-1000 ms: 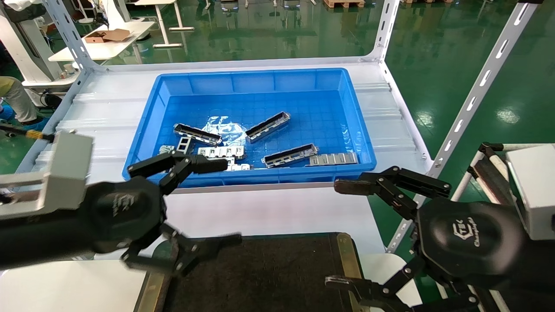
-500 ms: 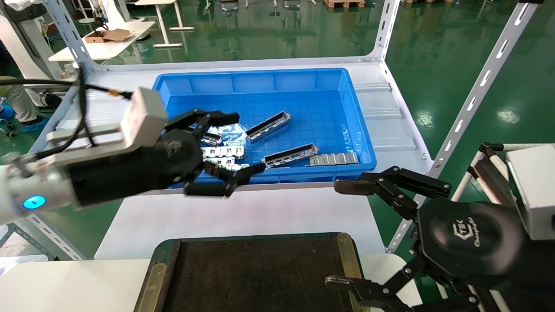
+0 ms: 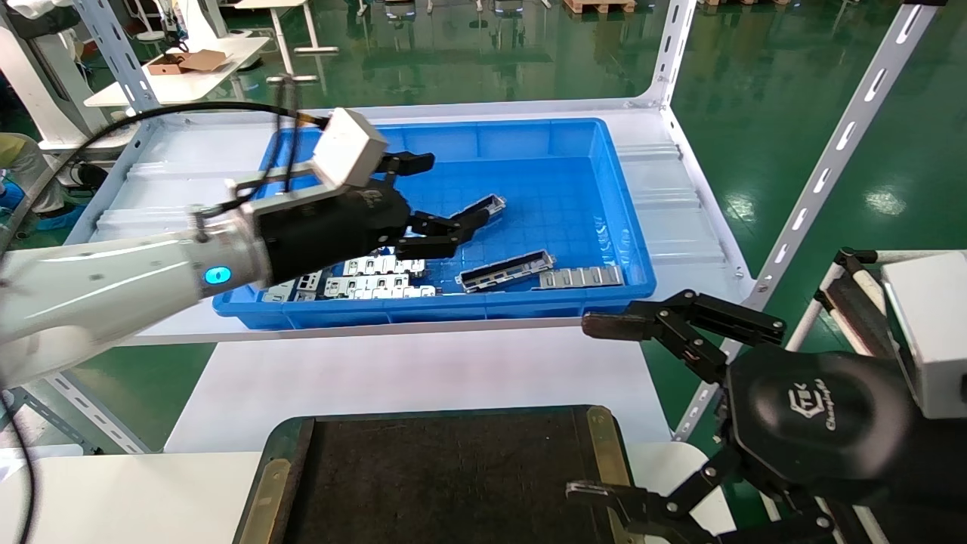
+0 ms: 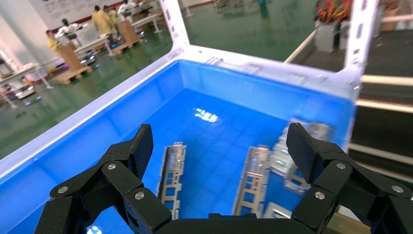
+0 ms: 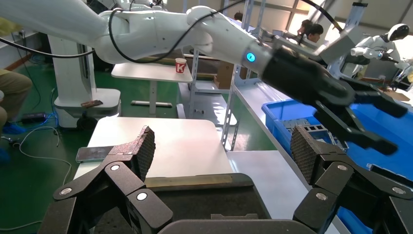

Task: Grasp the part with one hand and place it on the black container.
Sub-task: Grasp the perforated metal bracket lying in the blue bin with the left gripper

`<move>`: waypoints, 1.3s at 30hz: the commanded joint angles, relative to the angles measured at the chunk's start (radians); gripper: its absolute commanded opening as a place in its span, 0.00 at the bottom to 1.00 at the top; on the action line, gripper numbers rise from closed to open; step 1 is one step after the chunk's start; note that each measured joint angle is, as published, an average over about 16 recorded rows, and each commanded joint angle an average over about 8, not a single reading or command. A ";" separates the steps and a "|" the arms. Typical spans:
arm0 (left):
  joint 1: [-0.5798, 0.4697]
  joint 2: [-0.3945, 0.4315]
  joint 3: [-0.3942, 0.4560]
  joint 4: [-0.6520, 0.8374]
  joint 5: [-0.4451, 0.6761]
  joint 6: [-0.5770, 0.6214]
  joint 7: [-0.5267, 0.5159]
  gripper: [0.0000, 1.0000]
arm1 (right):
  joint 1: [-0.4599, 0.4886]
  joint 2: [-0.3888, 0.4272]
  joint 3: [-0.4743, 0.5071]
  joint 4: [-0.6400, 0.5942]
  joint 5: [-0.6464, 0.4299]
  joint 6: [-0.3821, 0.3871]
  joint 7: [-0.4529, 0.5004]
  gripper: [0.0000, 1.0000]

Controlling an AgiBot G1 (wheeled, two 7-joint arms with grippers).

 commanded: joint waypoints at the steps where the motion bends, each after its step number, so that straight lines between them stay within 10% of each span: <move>1: -0.017 0.033 0.011 0.044 0.023 -0.027 0.009 1.00 | 0.000 0.000 0.000 0.000 0.000 0.000 0.000 1.00; 14: -0.127 0.242 0.053 0.393 0.113 -0.233 0.127 1.00 | 0.000 0.000 0.000 0.000 0.000 0.000 0.000 1.00; 28: -0.137 0.273 0.215 0.474 0.010 -0.339 0.091 0.96 | 0.000 0.000 0.000 0.000 0.000 0.000 0.000 1.00; 35: -0.133 0.273 0.316 0.468 -0.045 -0.397 0.035 0.14 | 0.000 0.000 0.000 0.000 0.000 0.000 0.000 0.19; 39: -0.134 0.273 0.368 0.463 -0.073 -0.429 0.007 0.00 | 0.000 0.000 0.000 0.000 0.000 0.000 0.000 0.00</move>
